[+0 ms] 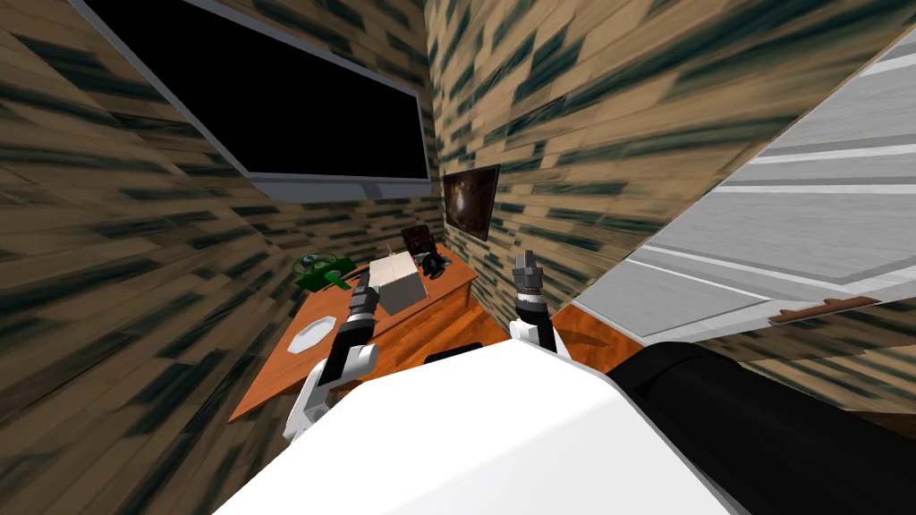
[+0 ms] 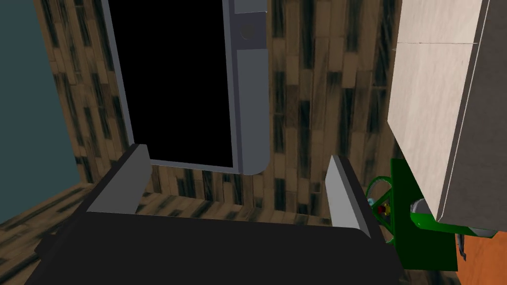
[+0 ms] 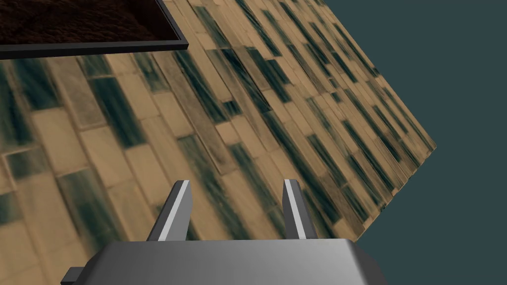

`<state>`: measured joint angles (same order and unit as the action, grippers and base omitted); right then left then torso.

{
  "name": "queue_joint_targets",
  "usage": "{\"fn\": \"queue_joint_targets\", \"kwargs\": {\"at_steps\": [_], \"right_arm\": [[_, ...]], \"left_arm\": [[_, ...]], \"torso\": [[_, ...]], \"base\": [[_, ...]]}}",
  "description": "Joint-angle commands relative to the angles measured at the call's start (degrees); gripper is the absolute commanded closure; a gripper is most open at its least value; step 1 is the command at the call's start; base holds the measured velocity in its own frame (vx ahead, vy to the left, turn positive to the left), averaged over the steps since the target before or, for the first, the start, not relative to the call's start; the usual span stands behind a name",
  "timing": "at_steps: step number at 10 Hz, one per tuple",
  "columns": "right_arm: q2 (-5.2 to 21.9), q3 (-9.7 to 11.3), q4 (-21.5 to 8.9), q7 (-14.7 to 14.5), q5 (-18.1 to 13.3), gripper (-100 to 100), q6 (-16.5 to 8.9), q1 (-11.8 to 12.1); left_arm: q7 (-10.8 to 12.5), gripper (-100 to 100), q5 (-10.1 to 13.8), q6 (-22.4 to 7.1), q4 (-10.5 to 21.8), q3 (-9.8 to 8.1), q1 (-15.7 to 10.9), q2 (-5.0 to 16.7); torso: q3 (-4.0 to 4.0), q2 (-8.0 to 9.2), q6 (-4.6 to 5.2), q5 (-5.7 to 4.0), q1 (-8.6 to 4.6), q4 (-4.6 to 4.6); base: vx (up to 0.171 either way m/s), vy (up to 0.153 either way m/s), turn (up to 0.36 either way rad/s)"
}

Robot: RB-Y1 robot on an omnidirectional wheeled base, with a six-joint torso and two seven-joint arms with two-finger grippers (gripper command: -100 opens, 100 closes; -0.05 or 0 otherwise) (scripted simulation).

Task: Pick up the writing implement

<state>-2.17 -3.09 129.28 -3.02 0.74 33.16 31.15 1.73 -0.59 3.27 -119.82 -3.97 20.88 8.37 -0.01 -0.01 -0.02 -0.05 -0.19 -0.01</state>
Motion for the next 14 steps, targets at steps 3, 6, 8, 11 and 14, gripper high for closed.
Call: {"fn": "queue_joint_targets", "kwargs": {"at_steps": [3,6,8,11,14], "right_arm": [[0.0,0.0,0.0,0.0,0.0,0,0.0,0.0],[0.0,0.0,0.0,0.0,0.0,0,0.0,0.0],[0.0,0.0,0.0,0.0,0.0,0,0.0,0.0],[0.0,0.0,0.0,0.0,0.0,0,0.0,0.0],[0.0,0.0,0.0,0.0,0.0,0,0.0,0.0]], "left_arm": [[-1.1,-100,0.8,-5.4,4.4,-0.7,-2.1,0.8],[-1.9,-100,1.2,-8.6,6.5,-1.0,-3.1,1.0],[-2.8,-100,1.6,-11.5,8.7,-1.3,-4.1,1.2],[-5.1,-100,2.5,-15.9,13.2,-1.95,-6.2,1.7],[-6.5,-100,3.0,-20.2,15.5,-2.29,-7.3,2.0]], "torso": [[0.0,0.0,0.0,0.0,-0.02,0.0],[-0.02,-0.03,0.02,0.01,0.0,-0.01],[-0.01,-0.03,0.02,-0.01,-0.07,0.0],[-0.01,-0.02,-0.01,0.0,0.03,-0.01],[-0.02,-0.03,0.02,0.0,-0.02,-0.01]], "base": [[0.013,-0.058,-0.129],[0.018,-0.047,-0.096],[0.023,-0.058,-0.12],[0.024,-0.045,-0.14],[0.023,-0.043,-0.118]]}}
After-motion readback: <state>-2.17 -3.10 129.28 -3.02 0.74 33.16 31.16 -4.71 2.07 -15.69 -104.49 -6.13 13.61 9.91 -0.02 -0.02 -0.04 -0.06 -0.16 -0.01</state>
